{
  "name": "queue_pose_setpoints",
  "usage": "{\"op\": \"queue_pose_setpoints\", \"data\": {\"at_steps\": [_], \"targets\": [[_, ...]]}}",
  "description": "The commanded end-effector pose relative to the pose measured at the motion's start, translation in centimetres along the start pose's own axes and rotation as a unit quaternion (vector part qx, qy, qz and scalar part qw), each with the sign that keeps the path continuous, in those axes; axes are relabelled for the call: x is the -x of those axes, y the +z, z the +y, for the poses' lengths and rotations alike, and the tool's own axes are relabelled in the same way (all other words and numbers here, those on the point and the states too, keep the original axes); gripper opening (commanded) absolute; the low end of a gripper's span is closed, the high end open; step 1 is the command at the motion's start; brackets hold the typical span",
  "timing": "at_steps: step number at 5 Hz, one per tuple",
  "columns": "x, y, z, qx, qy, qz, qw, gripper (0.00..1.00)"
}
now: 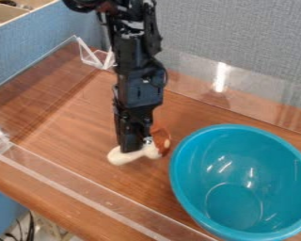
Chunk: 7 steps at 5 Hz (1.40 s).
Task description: Put the mushroom in the blue bowl
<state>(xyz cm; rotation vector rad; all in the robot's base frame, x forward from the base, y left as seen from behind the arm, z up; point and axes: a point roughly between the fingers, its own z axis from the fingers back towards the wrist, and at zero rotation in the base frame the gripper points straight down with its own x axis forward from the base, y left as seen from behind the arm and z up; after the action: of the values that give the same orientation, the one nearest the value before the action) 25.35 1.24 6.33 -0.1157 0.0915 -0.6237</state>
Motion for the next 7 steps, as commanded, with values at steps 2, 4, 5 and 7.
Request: {"op": "queue_pose_setpoints", "data": {"at_steps": [2,4,5,7], "targets": [[-0.7,2.0,-0.9,-0.026,-0.022,-0.03,0.999,0.0],[-1.2,2.5,-1.7,-0.031,-0.04,-0.035,0.9981,0.0],[-2.0,2.7,-2.5,-0.035,-0.058,-0.037,0.997,0.0],[-4.2,3.2,-4.2,-0.049,-0.095,-0.041,0.9934,0.0]]}}
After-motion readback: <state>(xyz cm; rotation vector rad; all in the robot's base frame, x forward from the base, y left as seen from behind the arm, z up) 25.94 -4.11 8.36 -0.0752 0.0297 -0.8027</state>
